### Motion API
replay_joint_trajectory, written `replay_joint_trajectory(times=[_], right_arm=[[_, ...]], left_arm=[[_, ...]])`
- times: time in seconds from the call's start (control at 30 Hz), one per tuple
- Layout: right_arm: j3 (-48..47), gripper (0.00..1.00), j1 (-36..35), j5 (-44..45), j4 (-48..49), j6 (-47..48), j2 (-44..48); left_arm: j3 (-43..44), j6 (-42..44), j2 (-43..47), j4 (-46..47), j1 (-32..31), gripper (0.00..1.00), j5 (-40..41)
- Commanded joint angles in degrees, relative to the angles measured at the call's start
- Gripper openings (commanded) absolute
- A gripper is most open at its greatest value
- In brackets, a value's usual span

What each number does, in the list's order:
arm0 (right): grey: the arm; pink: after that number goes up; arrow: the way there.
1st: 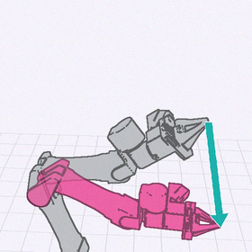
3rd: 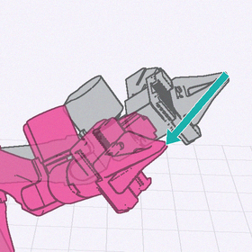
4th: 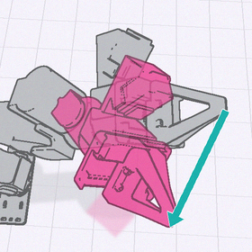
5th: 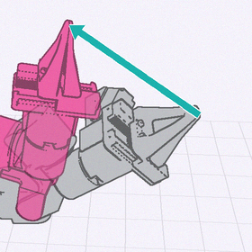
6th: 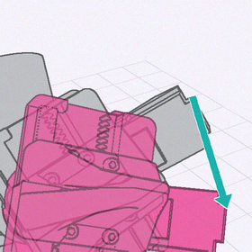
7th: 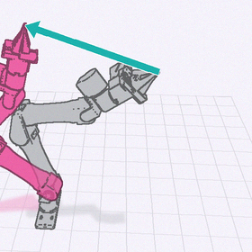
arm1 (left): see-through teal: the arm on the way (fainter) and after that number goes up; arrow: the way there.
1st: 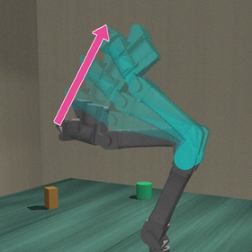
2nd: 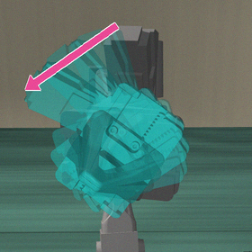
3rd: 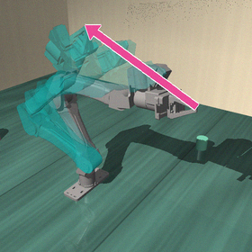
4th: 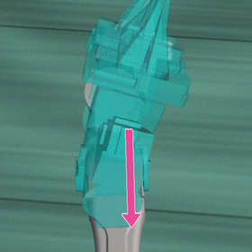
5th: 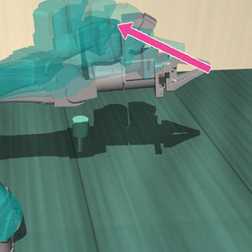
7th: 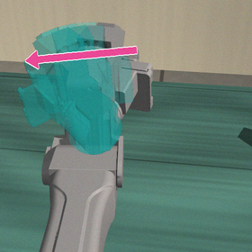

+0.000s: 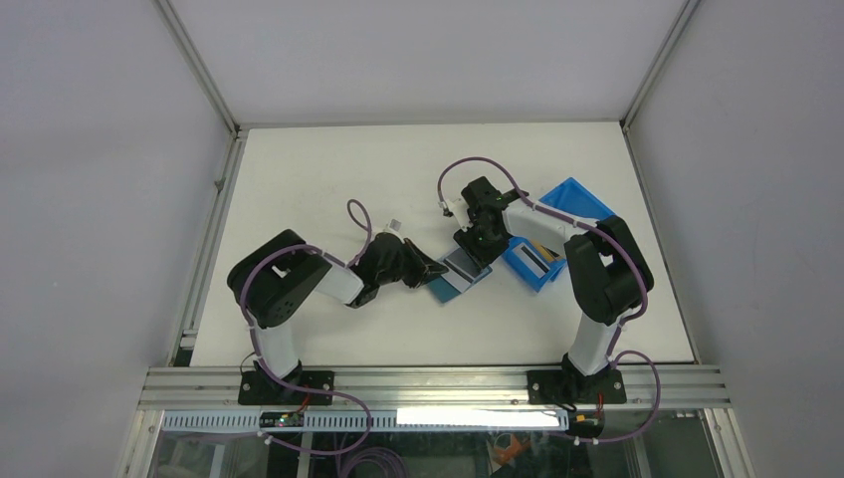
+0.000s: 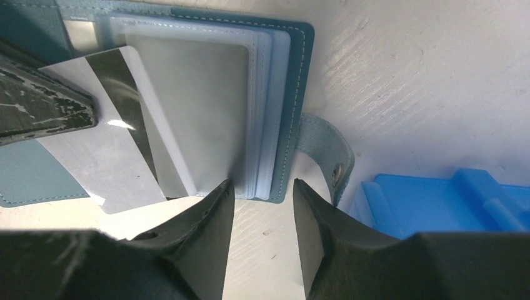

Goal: Put the credit cards into the card holder
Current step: Insert the credit card into the card holder.

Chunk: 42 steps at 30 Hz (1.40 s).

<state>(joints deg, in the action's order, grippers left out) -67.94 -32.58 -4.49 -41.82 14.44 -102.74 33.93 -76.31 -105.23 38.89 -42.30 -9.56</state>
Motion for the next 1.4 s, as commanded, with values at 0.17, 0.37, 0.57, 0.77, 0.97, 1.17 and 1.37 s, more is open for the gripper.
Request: replay_joint_trajectory(times=[0.17, 0.37, 0.57, 0.77, 0.97, 1.17, 1.37], right_arm=[[-1.40, 0.43, -0.65, 0.27, 1.75, -0.90, -0.19], [-1.65, 0.44, -0.68, -0.72, 1.53, -1.30, 0.99], [-3.55, 0.48, -0.65, -1.32, 0.13, -1.01, 3.81], [-5.02, 0.50, -0.73, -7.43, -2.82, 0.80, 8.02], [-0.71, 0.17, -6.29, -21.23, -1.81, 5.78, 11.43], [1.44, 0.03, -13.30, -12.33, 3.69, 3.68, 9.60], [0.53, 0.01, -14.41, 0.38, 8.77, -3.71, 5.94]], left_arm=[[2.42, -0.08, -2.58, -2.46, 0.52, 0.01, -2.26], [2.95, -0.06, -3.19, -2.46, 0.98, 0.04, -2.63], [3.42, -0.23, -4.07, -2.71, 1.09, 0.07, -3.26], [3.33, -0.33, -4.31, -2.55, 1.37, 0.08, -3.60], [3.62, -0.58, -4.79, -2.16, 1.60, 0.09, -4.13], [3.43, -1.47, -5.48, -0.85, 1.69, 0.09, -4.60], [3.25, -2.32, -6.12, 0.31, 1.71, 0.10, -5.07]])
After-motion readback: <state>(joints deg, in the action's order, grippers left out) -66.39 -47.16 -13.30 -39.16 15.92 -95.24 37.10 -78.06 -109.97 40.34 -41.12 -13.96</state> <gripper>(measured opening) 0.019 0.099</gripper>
